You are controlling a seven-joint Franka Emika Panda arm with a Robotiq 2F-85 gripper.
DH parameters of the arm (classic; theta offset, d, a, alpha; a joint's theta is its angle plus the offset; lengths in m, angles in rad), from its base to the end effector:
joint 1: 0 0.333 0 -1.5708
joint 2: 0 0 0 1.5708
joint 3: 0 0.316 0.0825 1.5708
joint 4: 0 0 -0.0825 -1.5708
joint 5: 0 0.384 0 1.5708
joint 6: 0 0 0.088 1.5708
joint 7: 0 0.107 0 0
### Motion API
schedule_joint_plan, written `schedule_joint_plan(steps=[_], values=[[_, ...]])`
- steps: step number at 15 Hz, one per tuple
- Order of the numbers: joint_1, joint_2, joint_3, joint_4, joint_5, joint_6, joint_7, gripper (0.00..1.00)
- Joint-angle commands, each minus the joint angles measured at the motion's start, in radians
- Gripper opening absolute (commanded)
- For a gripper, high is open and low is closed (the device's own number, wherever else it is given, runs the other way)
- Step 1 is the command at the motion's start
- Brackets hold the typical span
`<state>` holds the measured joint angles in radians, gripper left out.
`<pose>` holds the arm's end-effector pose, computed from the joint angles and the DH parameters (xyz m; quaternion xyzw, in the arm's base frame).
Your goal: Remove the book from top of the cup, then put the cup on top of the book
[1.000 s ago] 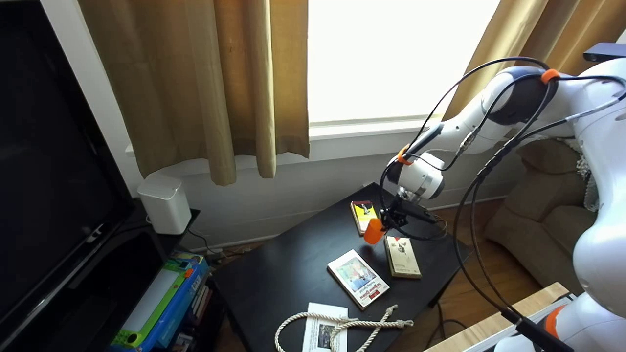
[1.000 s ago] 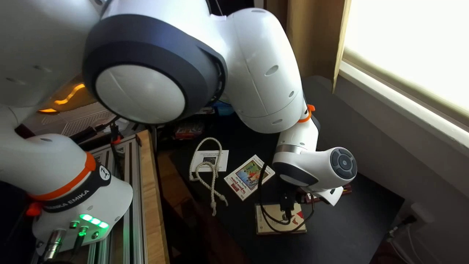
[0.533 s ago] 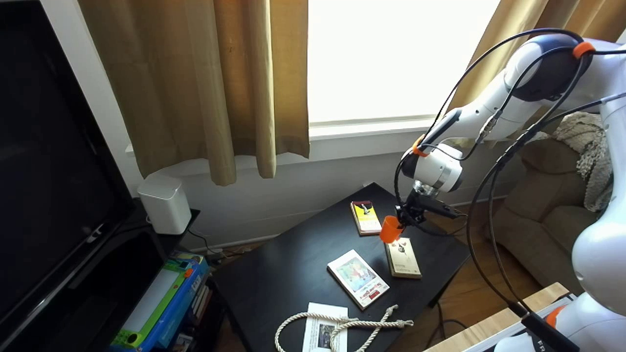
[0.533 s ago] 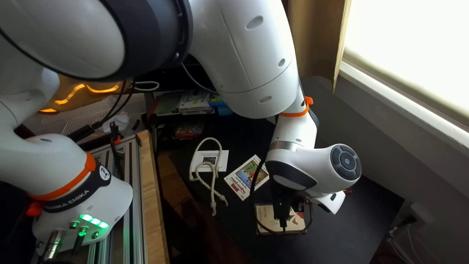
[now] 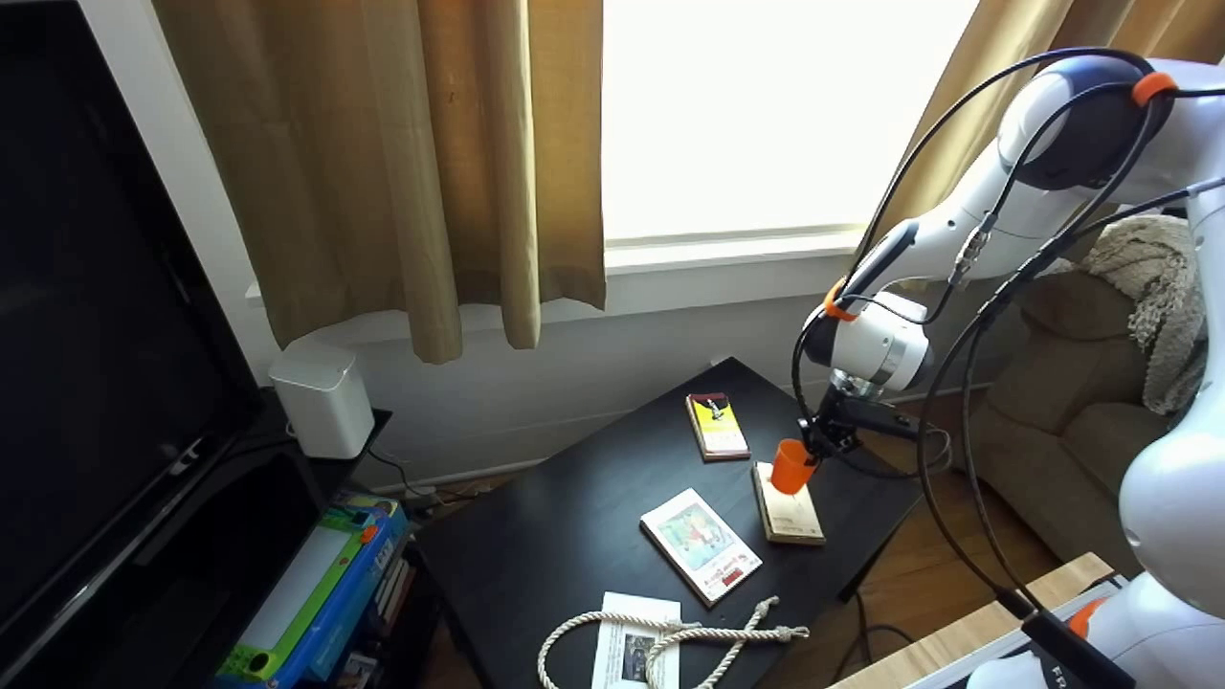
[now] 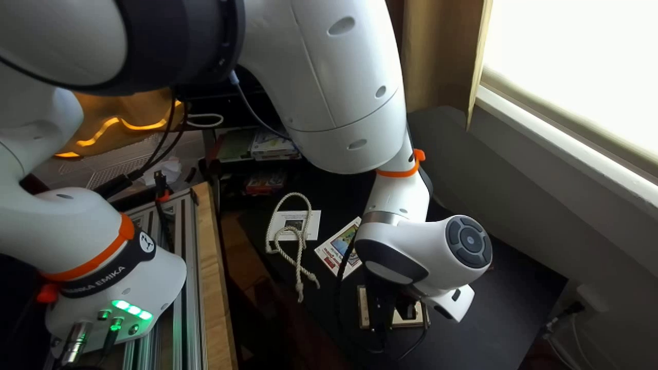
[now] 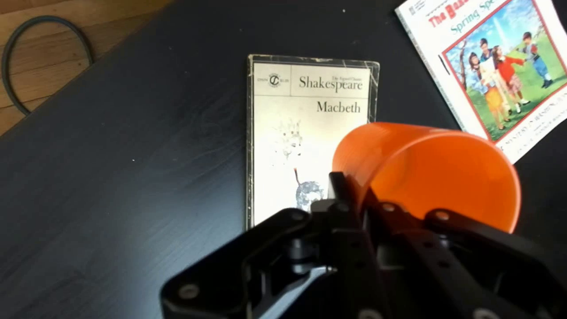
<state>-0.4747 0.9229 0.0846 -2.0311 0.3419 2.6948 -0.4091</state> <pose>0.4711 -0.1978 -0.0293 -0.9738 0.1643 0.0858 0.1321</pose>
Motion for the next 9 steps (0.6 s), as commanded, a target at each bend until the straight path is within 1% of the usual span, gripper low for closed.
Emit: schedule_joint_plan(steps=[1,9], values=[[-0.014,0.024,0.009,-0.029,-0.026,0.094,0.012,0.01],[-0.018,0.102,0.016,-0.018,-0.071,0.22,0.053,0.01]])
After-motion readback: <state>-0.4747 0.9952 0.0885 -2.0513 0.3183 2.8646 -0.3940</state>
